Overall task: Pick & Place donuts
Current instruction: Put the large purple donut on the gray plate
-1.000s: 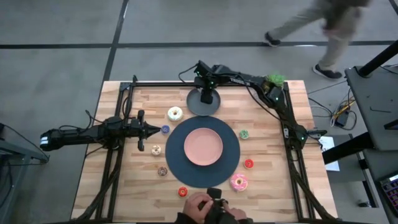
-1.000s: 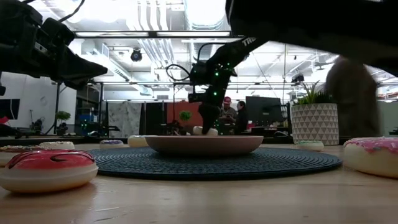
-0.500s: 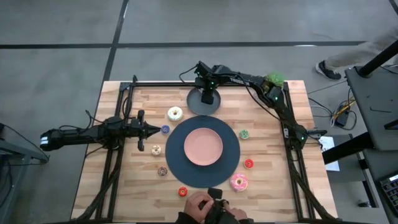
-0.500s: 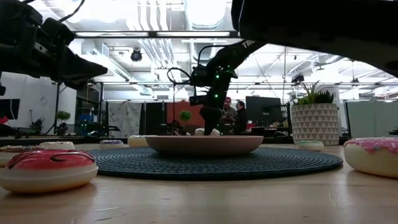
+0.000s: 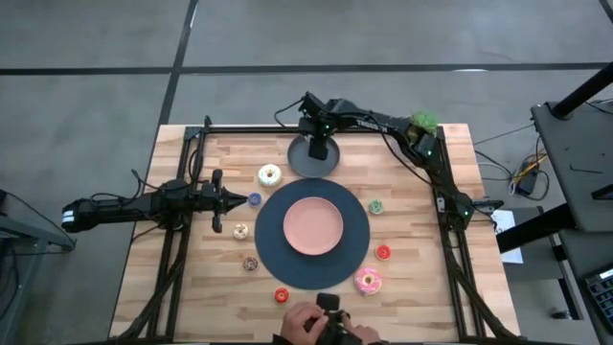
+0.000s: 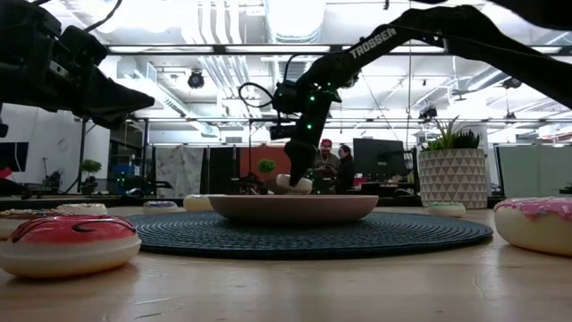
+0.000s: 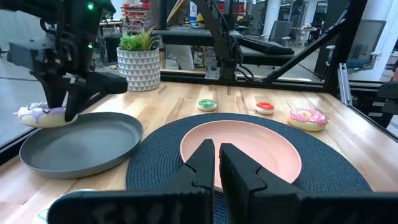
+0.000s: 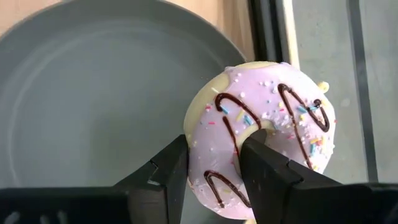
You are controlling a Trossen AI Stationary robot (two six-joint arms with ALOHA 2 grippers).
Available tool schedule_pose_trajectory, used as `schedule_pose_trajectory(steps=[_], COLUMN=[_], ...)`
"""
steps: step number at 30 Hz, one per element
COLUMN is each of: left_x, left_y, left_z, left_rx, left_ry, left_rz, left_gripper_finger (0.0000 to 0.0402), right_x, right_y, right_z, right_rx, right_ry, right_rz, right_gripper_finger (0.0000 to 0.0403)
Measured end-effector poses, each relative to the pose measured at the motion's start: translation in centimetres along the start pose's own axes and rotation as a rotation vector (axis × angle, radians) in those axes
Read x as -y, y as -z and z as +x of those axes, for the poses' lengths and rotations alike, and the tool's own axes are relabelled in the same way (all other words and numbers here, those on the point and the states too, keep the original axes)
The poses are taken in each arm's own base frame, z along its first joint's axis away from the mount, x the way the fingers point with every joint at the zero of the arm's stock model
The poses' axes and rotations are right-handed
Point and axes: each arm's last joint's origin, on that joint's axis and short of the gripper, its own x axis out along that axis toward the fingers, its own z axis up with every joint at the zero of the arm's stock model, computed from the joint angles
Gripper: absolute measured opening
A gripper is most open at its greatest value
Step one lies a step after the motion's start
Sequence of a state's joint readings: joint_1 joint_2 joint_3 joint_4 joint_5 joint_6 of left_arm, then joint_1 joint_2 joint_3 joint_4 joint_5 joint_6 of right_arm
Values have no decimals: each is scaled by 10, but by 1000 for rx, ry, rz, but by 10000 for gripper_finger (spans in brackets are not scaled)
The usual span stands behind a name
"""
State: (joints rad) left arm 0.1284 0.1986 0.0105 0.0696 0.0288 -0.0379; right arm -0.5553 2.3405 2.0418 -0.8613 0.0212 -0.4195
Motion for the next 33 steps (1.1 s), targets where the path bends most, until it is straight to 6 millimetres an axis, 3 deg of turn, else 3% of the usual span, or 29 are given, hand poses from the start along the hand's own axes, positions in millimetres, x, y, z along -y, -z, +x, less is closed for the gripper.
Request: schedule_pose_trajectory(steps=[13,33], left_x=[0,0], left_y=[0,0], left_z=[0,0], left_rx=[0,0], left_ry=[0,0], left_rz=[0,0], left_gripper_finger=[0,0], right_x=[-11,-13], right_y=[2,6], right_z=[9,14], right_rx=[-26,-42], right_ry=[-22,-29], right_rz=[-20,-21], right_gripper_finger=[116,144])
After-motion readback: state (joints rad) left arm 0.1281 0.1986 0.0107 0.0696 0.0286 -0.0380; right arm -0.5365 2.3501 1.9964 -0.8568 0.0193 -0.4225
